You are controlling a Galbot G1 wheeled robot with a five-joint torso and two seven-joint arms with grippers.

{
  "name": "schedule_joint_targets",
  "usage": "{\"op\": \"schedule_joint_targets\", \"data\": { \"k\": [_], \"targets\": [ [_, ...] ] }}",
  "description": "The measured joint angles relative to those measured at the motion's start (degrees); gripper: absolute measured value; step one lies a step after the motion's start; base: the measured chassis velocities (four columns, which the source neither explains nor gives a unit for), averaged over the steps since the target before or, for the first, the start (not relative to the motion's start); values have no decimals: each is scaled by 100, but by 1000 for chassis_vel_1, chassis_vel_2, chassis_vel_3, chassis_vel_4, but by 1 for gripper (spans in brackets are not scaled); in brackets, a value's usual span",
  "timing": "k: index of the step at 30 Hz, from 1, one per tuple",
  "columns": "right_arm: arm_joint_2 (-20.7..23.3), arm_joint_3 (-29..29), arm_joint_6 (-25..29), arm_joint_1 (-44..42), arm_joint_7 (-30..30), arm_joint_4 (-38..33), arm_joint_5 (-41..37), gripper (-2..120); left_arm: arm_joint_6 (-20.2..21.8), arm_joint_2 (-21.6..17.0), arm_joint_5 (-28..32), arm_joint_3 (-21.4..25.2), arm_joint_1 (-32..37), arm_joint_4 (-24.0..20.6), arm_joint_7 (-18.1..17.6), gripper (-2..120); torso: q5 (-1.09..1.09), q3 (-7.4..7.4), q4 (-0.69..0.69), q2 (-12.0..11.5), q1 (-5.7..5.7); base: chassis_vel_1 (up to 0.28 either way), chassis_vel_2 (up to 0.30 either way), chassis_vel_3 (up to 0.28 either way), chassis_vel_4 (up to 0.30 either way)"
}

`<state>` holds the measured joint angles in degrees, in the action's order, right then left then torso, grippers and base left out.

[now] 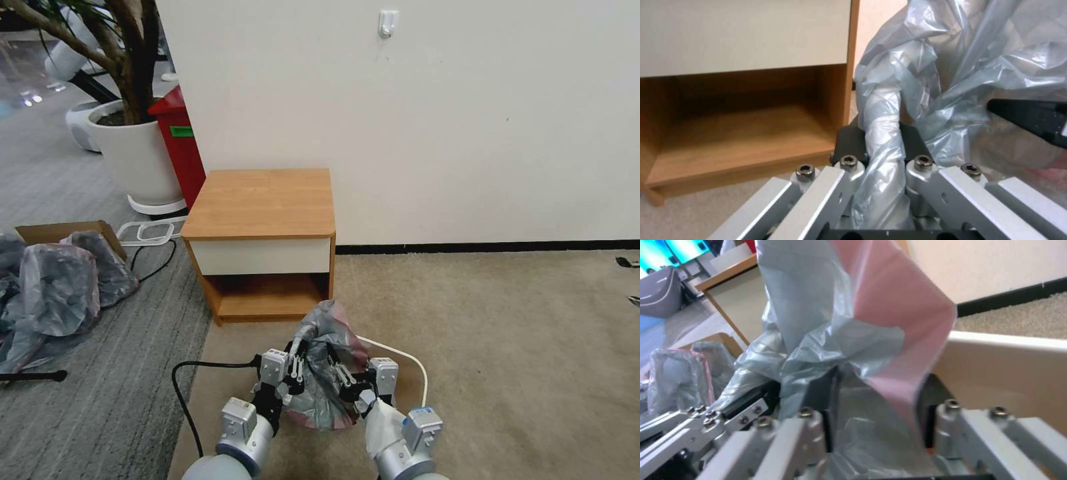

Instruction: Pick up the garbage bag from the table and place it over the trash can.

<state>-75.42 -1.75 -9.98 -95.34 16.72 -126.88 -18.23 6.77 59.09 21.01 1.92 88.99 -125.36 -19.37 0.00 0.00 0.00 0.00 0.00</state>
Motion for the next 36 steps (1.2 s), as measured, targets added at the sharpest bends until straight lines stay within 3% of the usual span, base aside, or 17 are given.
{"op": "schedule_joint_targets", "data": {
  "k": [9, 17, 24, 27, 36],
  "targets": [
    [19, -111, -50, -28, -73, -25, 151, 0, 131, 112, 411, 35, 63, -79, -243, 7, 0, 0, 0, 0, 0, 0, 0, 0, 0],
    [184, -600, -68, -137, -135, -321, 55, 0, 211, 263, 660, 151, 244, -172, -443, 7, 0, 0, 0, 0, 0, 0, 0, 0, 0],
    [594, -1123, -150, -305, -133, -803, -253, 0, 252, 306, 687, 182, 215, -112, -486, 7, 0, 0, 0, 0, 0, 0, 0, 0, 0],
    [975, -1501, -489, -220, -114, -1120, -784, 0, 278, 322, 686, 165, 201, -95, -487, 7, 0, 0, -1, 0, 0, 0, 0, 0, 0],
    [1563, -1906, -1300, 522, 243, -867, -1834, 0, 280, 330, 648, 135, 253, -139, -452, 7, 1, 0, 0, 0, 0, 0, 0, 0, 0]
  ]
}}
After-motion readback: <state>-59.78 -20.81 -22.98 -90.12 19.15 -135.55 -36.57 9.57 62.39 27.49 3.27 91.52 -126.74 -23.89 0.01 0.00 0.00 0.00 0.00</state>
